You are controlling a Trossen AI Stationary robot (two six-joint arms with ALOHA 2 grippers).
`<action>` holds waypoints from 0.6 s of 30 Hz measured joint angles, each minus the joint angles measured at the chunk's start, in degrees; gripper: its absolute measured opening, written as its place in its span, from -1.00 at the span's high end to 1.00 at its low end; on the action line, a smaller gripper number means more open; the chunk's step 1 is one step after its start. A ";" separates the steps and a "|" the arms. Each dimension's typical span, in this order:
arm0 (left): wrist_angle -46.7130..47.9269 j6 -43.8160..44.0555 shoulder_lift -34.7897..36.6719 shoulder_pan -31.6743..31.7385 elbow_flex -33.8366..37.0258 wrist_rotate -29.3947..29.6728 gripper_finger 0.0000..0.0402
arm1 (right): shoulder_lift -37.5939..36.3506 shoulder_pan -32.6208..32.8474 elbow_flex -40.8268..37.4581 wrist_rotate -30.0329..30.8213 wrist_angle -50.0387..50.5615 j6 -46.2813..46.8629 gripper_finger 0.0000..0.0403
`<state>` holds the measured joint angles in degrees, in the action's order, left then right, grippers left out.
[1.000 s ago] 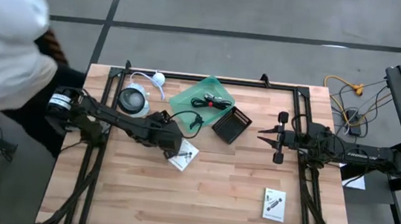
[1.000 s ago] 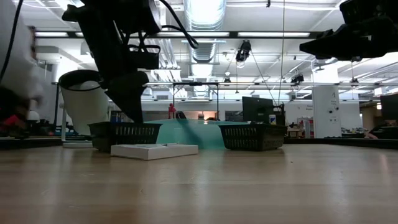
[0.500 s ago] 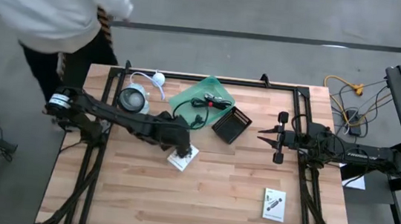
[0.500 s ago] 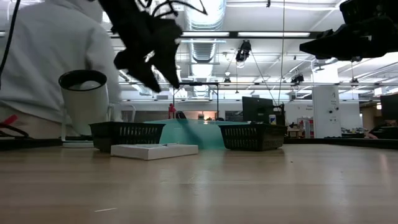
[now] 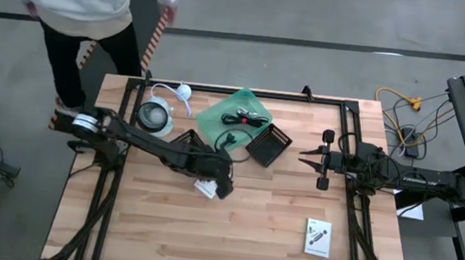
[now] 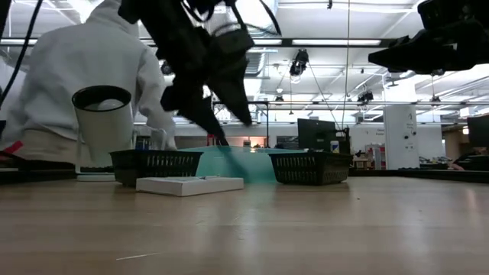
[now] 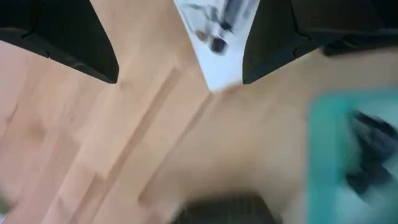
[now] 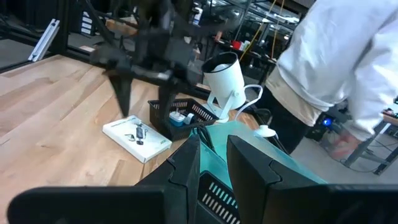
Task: Pick and place items into bin
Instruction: Put the left card reader box into the right black bin
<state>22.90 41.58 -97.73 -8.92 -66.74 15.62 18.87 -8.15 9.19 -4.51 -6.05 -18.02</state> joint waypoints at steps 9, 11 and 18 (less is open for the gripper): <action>0.71 3.26 -5.68 -1.34 -1.18 -5.12 -0.62 | 0.34 -0.01 -0.02 0.02 -0.01 0.00 0.66; 0.56 4.26 -5.73 -1.39 -1.16 -5.12 -0.62 | 0.38 -0.01 -0.05 0.02 0.02 0.00 0.66; 0.59 6.33 -6.22 -1.46 -0.57 -5.10 -0.62 | 0.38 -0.01 -0.07 0.03 -0.02 0.00 0.66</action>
<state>23.49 47.91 -103.95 -10.38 -67.32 10.52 19.26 -8.16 9.13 -4.48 -6.07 -18.02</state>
